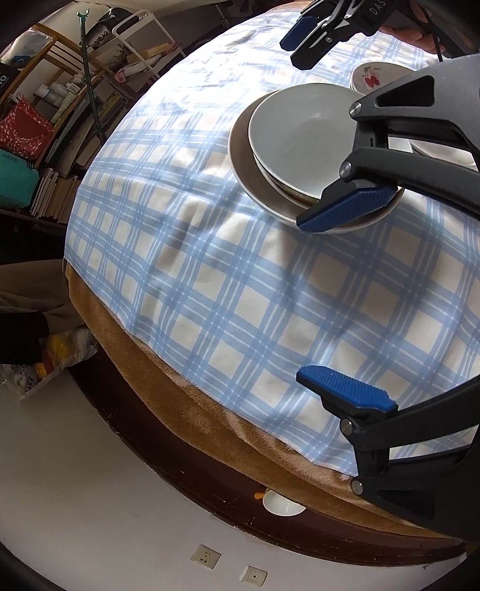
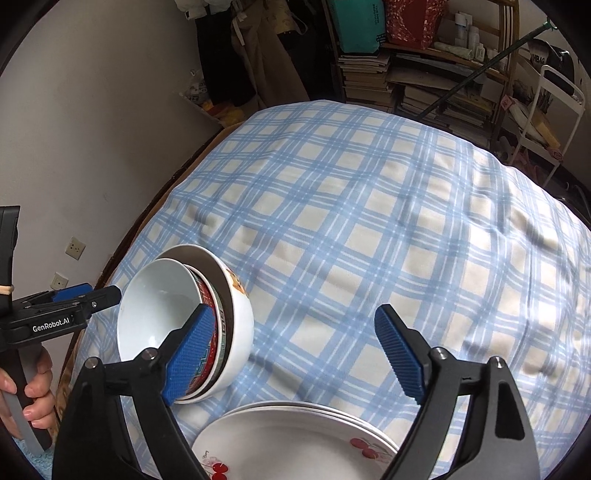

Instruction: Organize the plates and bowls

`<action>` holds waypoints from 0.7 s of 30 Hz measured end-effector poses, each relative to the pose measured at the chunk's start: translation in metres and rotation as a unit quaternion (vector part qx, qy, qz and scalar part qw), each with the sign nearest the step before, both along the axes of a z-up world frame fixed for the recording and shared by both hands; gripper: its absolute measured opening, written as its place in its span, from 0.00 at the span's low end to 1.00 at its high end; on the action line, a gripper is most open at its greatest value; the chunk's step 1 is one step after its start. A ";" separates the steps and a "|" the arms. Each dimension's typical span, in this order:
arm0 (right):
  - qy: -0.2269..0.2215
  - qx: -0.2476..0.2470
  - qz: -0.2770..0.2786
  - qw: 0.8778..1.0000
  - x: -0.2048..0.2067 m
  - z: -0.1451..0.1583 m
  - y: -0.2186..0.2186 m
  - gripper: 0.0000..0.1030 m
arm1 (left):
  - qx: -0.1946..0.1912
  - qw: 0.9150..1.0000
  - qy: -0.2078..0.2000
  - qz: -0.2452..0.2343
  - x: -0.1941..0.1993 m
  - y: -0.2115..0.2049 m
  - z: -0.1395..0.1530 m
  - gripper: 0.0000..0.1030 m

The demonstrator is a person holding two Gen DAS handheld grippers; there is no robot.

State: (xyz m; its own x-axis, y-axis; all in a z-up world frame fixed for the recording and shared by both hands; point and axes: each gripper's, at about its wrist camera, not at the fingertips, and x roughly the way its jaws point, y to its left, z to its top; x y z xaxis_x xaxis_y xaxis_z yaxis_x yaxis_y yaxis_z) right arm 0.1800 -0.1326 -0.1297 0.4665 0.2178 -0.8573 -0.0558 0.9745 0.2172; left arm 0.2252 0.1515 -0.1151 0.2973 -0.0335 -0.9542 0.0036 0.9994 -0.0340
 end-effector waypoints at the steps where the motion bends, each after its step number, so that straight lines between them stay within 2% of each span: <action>1: 0.003 -0.002 0.000 1.000 0.001 -0.002 0.001 0.90 | 0.004 1.000 0.003 -0.001 0.001 0.000 -0.002 0.76; 5: 0.011 -0.013 0.001 1.000 0.002 -0.008 0.003 0.90 | 0.003 1.000 0.011 -0.001 0.003 0.001 -0.006 0.76; 12: 0.024 -0.018 -0.005 1.000 0.004 -0.015 0.003 0.90 | -0.034 0.999 0.017 0.000 0.004 0.002 -0.006 0.77; 21: 0.035 -0.014 -0.003 0.999 0.004 -0.021 0.006 0.90 | -0.044 0.999 0.029 0.003 0.005 0.001 -0.014 0.77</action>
State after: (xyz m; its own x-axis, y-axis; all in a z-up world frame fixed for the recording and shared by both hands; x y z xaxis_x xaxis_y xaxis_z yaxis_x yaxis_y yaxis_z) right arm 0.1844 -0.1268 -0.1509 0.4058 0.1900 -0.8940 -0.0353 0.9807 0.1924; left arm 0.2306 0.1529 -0.1293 0.2413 -0.1156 -0.9635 -0.0069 0.9927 -0.1208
